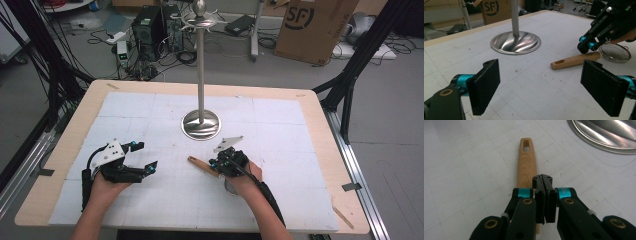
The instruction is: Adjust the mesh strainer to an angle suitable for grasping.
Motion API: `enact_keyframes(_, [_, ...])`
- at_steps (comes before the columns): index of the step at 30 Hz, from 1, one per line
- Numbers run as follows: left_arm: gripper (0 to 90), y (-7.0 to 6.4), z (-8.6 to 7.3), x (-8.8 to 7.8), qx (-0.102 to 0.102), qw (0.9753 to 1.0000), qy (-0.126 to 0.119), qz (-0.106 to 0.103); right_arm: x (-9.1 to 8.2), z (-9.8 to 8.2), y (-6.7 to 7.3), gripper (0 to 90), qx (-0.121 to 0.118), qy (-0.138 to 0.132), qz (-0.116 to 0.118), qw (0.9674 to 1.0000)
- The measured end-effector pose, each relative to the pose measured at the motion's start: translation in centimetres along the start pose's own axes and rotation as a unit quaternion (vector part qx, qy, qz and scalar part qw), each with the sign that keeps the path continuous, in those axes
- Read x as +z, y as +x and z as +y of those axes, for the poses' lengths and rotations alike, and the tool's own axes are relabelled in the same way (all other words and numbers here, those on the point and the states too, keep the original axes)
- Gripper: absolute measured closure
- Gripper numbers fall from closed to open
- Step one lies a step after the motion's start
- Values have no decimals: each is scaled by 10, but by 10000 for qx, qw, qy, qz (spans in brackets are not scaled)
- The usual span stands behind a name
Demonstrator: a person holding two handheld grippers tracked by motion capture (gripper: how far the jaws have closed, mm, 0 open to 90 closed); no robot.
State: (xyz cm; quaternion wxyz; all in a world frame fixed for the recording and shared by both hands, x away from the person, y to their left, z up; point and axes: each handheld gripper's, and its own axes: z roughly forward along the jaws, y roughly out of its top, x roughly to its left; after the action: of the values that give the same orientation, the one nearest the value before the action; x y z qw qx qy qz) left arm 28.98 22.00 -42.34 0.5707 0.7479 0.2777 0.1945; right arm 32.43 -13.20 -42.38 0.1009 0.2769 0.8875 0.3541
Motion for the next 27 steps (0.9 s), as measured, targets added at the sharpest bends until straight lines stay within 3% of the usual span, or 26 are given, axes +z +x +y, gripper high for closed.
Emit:
enact_keyframes(4, [165, 1, 0, -1, -4, 10000, -3, 11, -6, 1, 0, 854, -37, -152, -57, 9999])
enact_keyframes(13, [165, 2, -1, -1, -45, 10000, -26, -6, -31, -8, -7, 791, 150, -584, -84, 9981])
enact_keyframes(23, [165, 2, 0, -2, -59, 10000, -36, 2, -67, -31, -9, 747, 331, -1155, -103, 9927])
enact_keyframes(27, [165, 2, 0, -2, -174, 9997, -123, -101, -79, -45, -8, 708, 460, -1404, -109, 9890])
